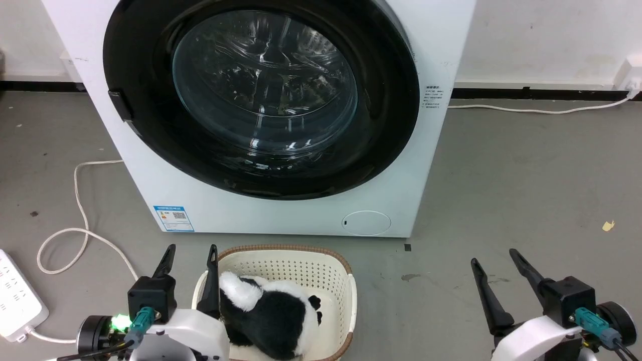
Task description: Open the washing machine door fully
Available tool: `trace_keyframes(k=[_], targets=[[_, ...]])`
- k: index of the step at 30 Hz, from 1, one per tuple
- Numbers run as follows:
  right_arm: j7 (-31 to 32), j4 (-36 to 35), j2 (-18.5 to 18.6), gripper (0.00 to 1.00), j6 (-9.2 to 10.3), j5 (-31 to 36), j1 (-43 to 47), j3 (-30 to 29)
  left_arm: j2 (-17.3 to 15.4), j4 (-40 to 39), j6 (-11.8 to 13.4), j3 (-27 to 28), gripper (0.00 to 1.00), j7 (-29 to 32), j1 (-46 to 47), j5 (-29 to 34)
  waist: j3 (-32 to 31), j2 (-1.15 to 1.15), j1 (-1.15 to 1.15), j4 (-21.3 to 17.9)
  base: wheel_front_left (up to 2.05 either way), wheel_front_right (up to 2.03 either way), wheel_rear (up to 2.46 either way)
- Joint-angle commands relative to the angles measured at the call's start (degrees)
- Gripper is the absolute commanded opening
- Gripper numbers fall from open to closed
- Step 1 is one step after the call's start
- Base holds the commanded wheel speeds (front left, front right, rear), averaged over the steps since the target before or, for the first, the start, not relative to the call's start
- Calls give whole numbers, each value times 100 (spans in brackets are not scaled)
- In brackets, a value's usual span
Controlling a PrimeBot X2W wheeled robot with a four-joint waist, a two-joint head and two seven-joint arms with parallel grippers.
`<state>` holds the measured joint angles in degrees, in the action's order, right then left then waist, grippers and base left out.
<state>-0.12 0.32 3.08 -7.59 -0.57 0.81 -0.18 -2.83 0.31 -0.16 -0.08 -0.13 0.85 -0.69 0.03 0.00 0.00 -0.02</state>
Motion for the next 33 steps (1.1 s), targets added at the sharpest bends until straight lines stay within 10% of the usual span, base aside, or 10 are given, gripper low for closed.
trace_keyframes(k=[1, 28, 29, 30, 31, 33], targets=[[-56, 14, -1, 100, 0, -45, 7, -36, 0, 24, 12, -24, 100, -55, 5, -19, 1, 0, 0, 0, 0, 0, 0], [-380, -68, 101, 100, 3, -182, -183, -77, -1, 2, 97, -172, 100, -378, 132, -159, 347, 0, 0, 38, 0, 0, 0], [-392, -62, 120, 81, 3, -217, -208, -73, -1, -1, 97, -180, 100, -390, 145, -162, 369, 0, 0, 42, 0, 0, 0], [-404, -56, 140, 22, 3, -257, -237, -71, -1, -3, 98, -187, 100, -402, 158, -165, 390, 0, 0, 46, 0, 0, 0], [-416, -53, 156, 0, 3, -309, -270, -74, -1, -7, 100, -194, 100, -414, 170, -170, 411, 0, 0, 50, 0, 0, 0], [-439, -48, 202, 0, 3, -412, -342, -76, -1, -16, 110, -207, 100, -438, 194, -180, 454, 0, 0, 58, 0, 0, 0]])
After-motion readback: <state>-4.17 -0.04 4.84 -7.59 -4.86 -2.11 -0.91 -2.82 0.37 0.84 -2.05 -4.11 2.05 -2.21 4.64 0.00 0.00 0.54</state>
